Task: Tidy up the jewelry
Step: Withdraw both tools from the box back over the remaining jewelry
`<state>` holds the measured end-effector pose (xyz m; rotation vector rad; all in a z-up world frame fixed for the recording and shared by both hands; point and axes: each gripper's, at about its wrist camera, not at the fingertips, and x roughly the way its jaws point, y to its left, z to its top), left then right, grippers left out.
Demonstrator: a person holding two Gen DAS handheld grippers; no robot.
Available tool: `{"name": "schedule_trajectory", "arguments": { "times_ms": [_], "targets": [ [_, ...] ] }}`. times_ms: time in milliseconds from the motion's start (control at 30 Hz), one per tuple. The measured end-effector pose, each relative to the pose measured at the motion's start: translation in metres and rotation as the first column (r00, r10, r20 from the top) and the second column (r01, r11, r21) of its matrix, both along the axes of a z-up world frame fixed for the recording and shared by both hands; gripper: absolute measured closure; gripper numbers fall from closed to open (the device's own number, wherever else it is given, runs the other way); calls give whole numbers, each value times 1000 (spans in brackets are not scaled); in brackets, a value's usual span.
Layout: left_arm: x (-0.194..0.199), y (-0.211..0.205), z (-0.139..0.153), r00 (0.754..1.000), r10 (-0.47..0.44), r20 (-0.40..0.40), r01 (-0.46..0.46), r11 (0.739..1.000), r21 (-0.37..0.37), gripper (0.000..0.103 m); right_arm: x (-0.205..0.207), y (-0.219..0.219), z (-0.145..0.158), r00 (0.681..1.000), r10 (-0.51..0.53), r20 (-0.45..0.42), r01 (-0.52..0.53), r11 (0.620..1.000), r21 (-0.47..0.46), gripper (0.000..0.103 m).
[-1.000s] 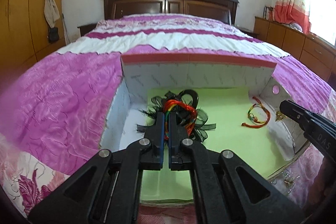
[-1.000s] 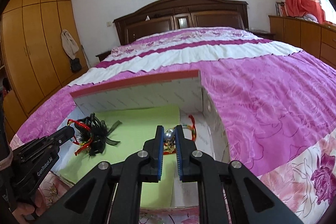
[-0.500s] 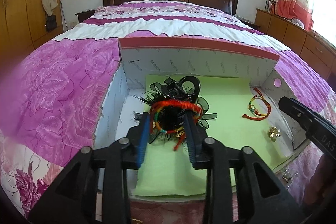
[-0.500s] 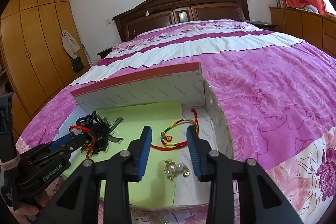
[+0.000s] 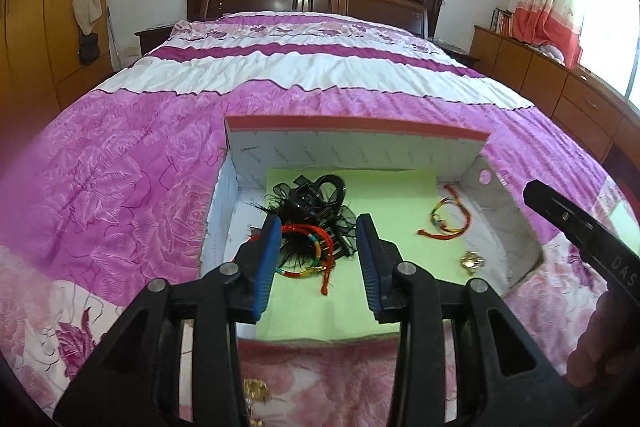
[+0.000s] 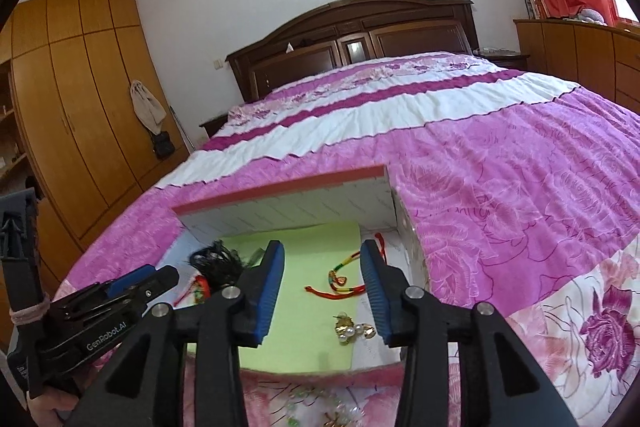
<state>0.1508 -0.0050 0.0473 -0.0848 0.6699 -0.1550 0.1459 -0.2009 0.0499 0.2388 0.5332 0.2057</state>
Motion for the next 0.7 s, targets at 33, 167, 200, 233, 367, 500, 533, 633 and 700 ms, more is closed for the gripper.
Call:
{"name": "schedule_trajectory", "arguments": {
  "times_ms": [33,167,200,233,367,500,533,633,700],
  "targets": [
    [-3,0,4,1000,-3,-1,3,1000,0,72,-2,-1,3,1000,2,2,-2,1000,6,58],
    [-12,0,15,1000,-22,-6,22,1000,-11,72,-16,-4,15,1000,3,5,-3,999,35,56],
    [-16,0,18,1000,-29,-6,29,999,-15,72,-20,-5,18,1000,3,5,-3,999,43,56],
    [-19,0,22,999,-34,-6,34,999,-15,71,-23,-6,21,1000,3,6,-3,999,49,56],
    [-34,0,33,999,-40,6,40,999,-3,71,-40,-9,31,1000,2,1,-2,997,74,56],
    [-50,2,42,998,-55,16,55,998,5,69,-55,-10,35,1000,4,-18,-2,997,78,55],
    [-54,2,44,998,-60,14,60,998,8,69,-59,-10,35,1000,3,-23,-2,997,78,55],
    [-63,5,45,998,-71,2,71,997,8,68,-69,-10,35,999,4,-44,0,997,82,55],
    [-69,7,45,997,-77,-10,77,997,3,68,-75,-10,34,998,4,-61,1,996,85,55]
  ]
}}
